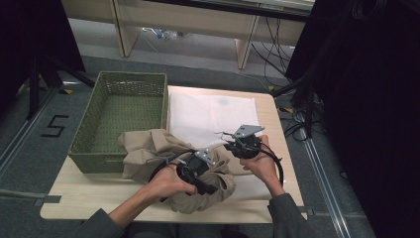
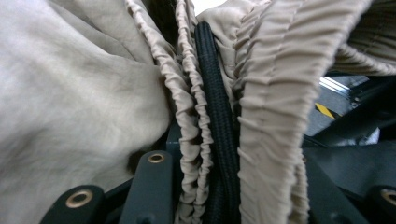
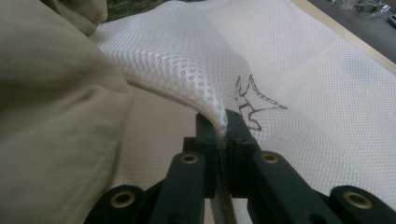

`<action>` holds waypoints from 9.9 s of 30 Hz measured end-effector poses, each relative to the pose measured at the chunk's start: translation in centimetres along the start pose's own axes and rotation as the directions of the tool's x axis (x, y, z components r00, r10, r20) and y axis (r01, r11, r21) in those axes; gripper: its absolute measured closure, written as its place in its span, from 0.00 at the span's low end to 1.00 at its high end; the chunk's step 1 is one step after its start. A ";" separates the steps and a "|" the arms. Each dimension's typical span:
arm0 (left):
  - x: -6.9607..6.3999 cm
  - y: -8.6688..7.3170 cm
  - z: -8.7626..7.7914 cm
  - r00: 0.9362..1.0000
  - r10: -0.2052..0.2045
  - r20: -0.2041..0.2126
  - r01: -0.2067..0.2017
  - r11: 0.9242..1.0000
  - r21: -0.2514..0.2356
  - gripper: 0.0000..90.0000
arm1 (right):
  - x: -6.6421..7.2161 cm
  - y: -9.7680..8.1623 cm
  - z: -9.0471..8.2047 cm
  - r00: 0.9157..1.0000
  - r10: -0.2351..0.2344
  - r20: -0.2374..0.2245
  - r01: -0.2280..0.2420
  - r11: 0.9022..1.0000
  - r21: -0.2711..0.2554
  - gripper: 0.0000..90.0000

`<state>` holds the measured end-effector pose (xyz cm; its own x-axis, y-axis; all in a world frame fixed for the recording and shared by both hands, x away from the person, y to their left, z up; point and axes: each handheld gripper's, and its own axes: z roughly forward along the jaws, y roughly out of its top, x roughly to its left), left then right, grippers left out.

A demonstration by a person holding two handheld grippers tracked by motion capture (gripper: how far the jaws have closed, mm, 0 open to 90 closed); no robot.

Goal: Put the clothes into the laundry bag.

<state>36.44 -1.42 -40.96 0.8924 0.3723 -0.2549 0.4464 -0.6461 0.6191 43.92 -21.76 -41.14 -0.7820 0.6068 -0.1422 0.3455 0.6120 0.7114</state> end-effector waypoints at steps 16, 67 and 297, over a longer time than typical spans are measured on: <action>3.3 1.4 5.4 0.962 -0.138 -0.236 0.132 0.990 -0.041 0.63 | 0.0 0.3 -0.5 1.000 -0.006 0.008 0.006 1.000 -0.012 0.96; 2.0 1.0 -4.9 0.910 -0.110 -0.401 0.041 0.983 -0.176 0.31 | -0.3 0.0 -1.0 1.000 0.018 0.003 -0.018 1.000 -0.001 0.96; 2.4 0.4 2.9 0.932 -0.185 -0.313 0.116 0.967 -0.226 0.32 | -0.6 0.0 -3.1 0.998 0.041 -0.045 -0.041 0.999 -0.005 0.97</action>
<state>38.97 -2.76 -43.48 0.7282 0.6748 -0.1199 0.5205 -0.4307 0.7373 42.77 -23.69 -38.98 -0.7900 0.6076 -0.0820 0.3746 0.5843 0.7199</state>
